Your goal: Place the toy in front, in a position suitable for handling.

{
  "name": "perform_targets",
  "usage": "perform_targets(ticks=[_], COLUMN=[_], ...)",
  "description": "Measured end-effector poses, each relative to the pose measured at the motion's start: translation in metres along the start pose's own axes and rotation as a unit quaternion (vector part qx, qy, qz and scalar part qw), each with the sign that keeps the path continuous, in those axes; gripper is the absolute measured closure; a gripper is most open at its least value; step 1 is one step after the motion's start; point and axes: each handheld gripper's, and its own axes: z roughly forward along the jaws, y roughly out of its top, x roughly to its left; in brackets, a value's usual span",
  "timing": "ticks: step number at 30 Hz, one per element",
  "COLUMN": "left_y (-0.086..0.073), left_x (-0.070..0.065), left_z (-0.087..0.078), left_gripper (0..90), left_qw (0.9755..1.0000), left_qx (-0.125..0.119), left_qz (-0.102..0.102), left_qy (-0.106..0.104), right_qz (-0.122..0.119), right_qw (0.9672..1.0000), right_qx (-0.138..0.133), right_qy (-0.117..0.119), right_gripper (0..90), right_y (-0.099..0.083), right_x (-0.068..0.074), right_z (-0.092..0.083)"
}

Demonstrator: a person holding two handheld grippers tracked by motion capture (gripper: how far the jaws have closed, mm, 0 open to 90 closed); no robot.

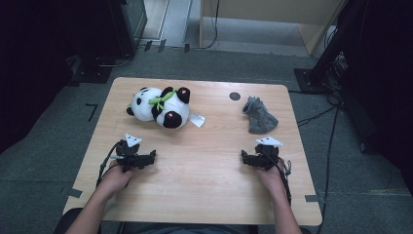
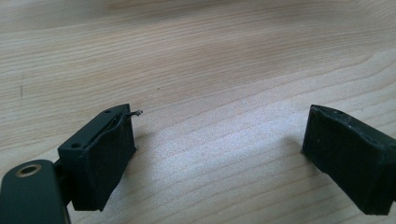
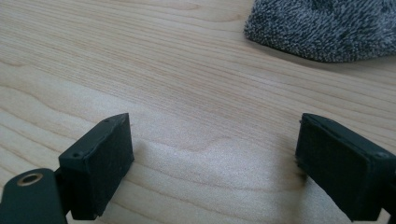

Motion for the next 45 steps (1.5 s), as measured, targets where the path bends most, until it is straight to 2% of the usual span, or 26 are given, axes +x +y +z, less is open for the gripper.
perform_targets(ticks=[3, 4, 10, 15, 16, 17, 22, 23, 24, 25, 26, 27, 37, 39, 42, 44, 45], left_y=[0.0, 0.0, 0.005, 0.01, 0.01, 0.011, 0.012, 0.012, 0.013, 0.013, 0.013, 0.013, 0.016, 0.018, 0.02, 0.022, 0.022], left_x=[0.002, 0.002, 0.003, 0.002, 0.003, 0.005, 0.01, 0.01, 0.01, 0.01, 0.009, 0.01, 0.014, 0.015, 0.016, 0.02, 0.02], left_z=[0.0, 0.0, 0.005, 0.009, 0.009, 0.01, 0.01, 0.011, 0.011, 0.011, 0.012, 0.013, 0.016, 0.016, 0.016, 0.015, 0.015], left_gripper=[10.5, 13.9, 15.0, 15.0, 15.0, 15.0, 15.1, 15.1, 15.0, 15.0, 15.0, 12.5, 9.9, 10.0, 12.7, 12.8, 13.1], left_qw=[0.9999, 0.9999, 0.9999, 0.9997, 0.9994, 0.999, 0.9985, 0.999, 0.9994, 0.9994, 0.9991, 0.9987, 0.997, 0.9963, 0.9963, 0.9958, 0.9958], left_qx=[-0.005, -0.005, -0.01, -0.008, -0.012, -0.016, -0.02, -0.017, -0.011, -0.011, -0.006, -0.004, -0.001, 0.008, 0.01, 0.012, 0.012], left_qz=[0.004, 0.004, -0.008, 0.012, 0.009, -0.003, -0.018, -0.011, 0.009, 0.009, 0.033, 0.038, 0.056, 0.063, 0.061, 0.045, 0.045], left_qy=[-0.012, -0.012, -0.003, -0.019, -0.03, -0.043, -0.047, -0.041, -0.032, -0.032, -0.025, -0.034, -0.053, -0.059, -0.06, -0.078, -0.078], right_qz=[0.0, 0.0, 0.0, 0.002, 0.002, 0.003, 0.001, 0.001, -0.001, -0.001, -0.005, -0.012, -0.013, -0.012, -0.012, -0.01, -0.01], right_qw=[1.0, 1.0, 1.0, 1.0, 1.0, 1.0, 1.0, 1.0, 1.0, 1.0, 1.0, 0.9998, 0.9998, 0.9998, 0.9998, 0.9999, 0.9999], right_qx=[0.0, 0.0, 0.0, 0.0, 0.0, 0.0, 0.0, 0.0, 0.0, 0.0, 0.001, 0.0, 0.001, 0.001, 0.001, 0.0, 0.0], right_qy=[0.0, 0.0, -0.001, -0.001, -0.001, -0.001, -0.001, 0.0, 0.002, 0.002, 0.006, 0.013, 0.014, 0.014, 0.014, 0.012, 0.012], right_gripper=[11.1, 11.1, 11.0, 10.8, 10.8, 10.9, 11.0, 11.0, 11.0, 11.0, 11.0, 11.0, 11.0, 11.0, 11.0, 11.6, 11.6], right_y=[0.0, 0.0, 0.0, 0.0, 0.0, 0.0, 0.0, 0.0, 0.0, 0.0, 0.0, 0.001, 0.001, 0.001, 0.001, 0.001, 0.001], right_x=[0.0, 0.0, 0.0, 0.0, 0.0, 0.0, 0.0, 0.0, 0.0, 0.0, 0.0, 0.0, 0.0, 0.0, 0.0, 0.0, 0.0], right_z=[0.0, 0.0, 0.0, 0.0, 0.0, 0.0, 0.0, 0.0, 0.0, 0.0, 0.0, 0.001, 0.001, 0.001, 0.001, 0.001, 0.001])
